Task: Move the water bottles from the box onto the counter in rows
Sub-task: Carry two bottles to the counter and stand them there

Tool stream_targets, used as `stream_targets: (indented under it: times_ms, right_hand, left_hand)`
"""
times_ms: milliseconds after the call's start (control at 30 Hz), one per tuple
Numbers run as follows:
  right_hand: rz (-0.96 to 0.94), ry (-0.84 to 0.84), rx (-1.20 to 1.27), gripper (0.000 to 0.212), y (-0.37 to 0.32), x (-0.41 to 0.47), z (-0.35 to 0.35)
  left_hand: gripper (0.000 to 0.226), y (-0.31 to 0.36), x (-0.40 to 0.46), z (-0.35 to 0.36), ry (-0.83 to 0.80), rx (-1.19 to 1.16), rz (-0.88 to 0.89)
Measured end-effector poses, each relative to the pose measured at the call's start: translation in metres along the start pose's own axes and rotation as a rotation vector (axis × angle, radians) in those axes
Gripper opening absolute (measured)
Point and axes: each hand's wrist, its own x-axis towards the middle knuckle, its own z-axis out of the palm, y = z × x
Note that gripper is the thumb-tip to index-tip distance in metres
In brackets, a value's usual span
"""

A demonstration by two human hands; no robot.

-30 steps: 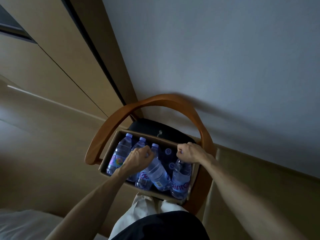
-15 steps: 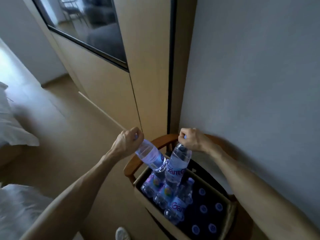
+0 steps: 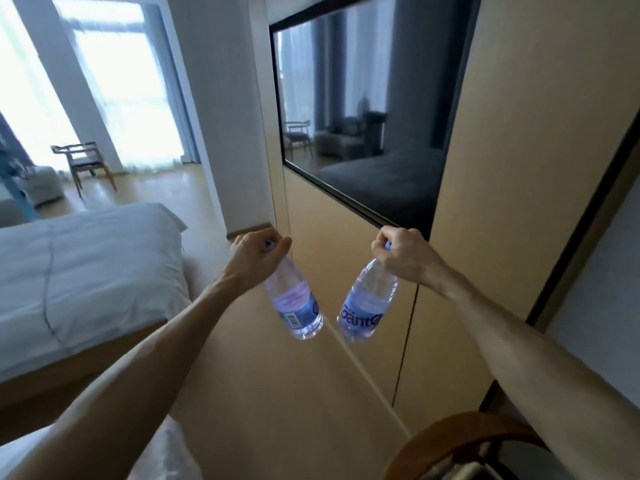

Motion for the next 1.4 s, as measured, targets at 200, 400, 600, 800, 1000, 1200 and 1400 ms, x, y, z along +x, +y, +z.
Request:
stream_targets:
  times_ms: [200, 400, 600, 800, 1000, 1200, 1400]
  right_hand:
    - [-0.065, 0.091, 0.033, 0.021, -0.069, 0.095, 0.042]
    - [-0.12, 0.061, 0.07, 0.019, -0.11, 0.183, 0.099]
    - [-0.212, -0.019, 0.093, 0.019, -0.138, 0.286, 0.161]
    - [-0.281, -0.068, 0.138, 0.016, -0.158, 0.404, 0.21]
    - [-0.355, -0.093, 0.19, 0.016, -0.191, 0.513, 0.259]
    - [-0.414, -0.119, 0.206, 0.016, -0.226, 0.617, 0.314]
    - [-0.441, -0.119, 0.192, 0.013, -0.272, 0.723, 0.385]
  left_hand:
    - [0.032, -0.06, 0.052, -0.07, 0.116, 0.046, -0.089]
    - [0.036, -0.126, 0.105, -0.102, 0.211, 0.162, -0.148]
    - [0.038, -0.203, 0.173, -0.109, 0.244, 0.215, -0.15]
    - [0.036, -0.264, 0.258, -0.113, 0.238, 0.276, -0.154]
    - [0.036, -0.33, 0.34, -0.133, 0.283, 0.309, -0.195]
    - [0.036, -0.413, 0.406, -0.154, 0.329, 0.305, -0.244]
    - [0.037, -0.512, 0.479, -0.181, 0.346, 0.317, -0.225]
